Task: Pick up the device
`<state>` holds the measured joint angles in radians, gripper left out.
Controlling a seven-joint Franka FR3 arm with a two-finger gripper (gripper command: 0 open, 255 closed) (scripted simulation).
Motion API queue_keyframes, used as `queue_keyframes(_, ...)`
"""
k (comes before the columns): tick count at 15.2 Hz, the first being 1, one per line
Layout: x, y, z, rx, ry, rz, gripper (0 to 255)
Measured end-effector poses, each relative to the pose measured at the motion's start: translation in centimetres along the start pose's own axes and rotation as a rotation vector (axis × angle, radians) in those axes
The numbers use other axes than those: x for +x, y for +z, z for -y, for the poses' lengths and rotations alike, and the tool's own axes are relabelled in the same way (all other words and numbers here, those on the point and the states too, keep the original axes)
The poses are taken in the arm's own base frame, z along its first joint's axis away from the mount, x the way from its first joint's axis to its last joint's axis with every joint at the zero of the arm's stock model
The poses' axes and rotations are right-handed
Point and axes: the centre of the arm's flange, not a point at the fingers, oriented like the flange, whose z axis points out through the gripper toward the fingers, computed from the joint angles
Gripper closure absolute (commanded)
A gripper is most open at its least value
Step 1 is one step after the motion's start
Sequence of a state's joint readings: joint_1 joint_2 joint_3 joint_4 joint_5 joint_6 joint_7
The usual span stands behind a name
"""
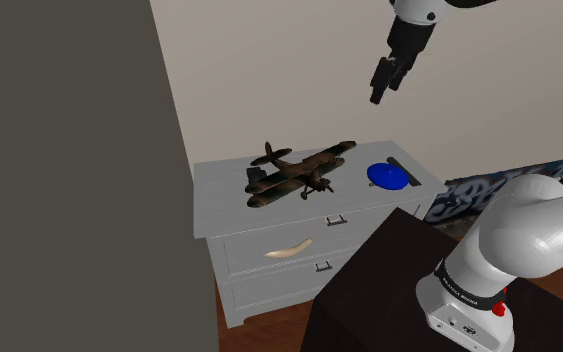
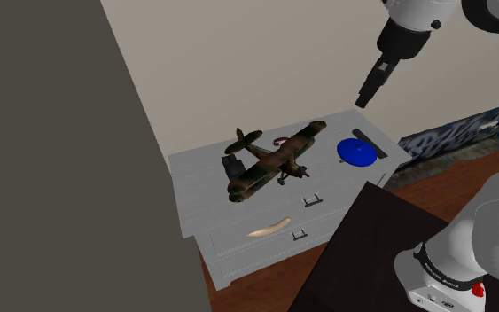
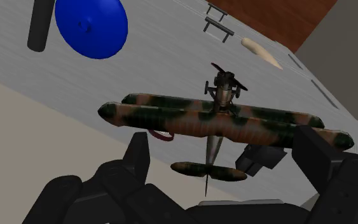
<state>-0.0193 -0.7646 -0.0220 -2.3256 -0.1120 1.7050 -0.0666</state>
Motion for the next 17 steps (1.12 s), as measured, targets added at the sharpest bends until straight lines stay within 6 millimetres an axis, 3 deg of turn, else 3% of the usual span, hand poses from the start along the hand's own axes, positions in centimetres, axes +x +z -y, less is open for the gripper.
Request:
queue_keyframes(2, 0.3, 0.5, 0.3, 0.001, 0.004, 0.003, 0)
queue_keyframes(7, 4.5, 4.3, 2.2, 0.008, 0.040, 0.027, 0)
queue_keyframes(17, 12.8, 14.4, 6.3, 0.022, 0.121, 0.078, 0)
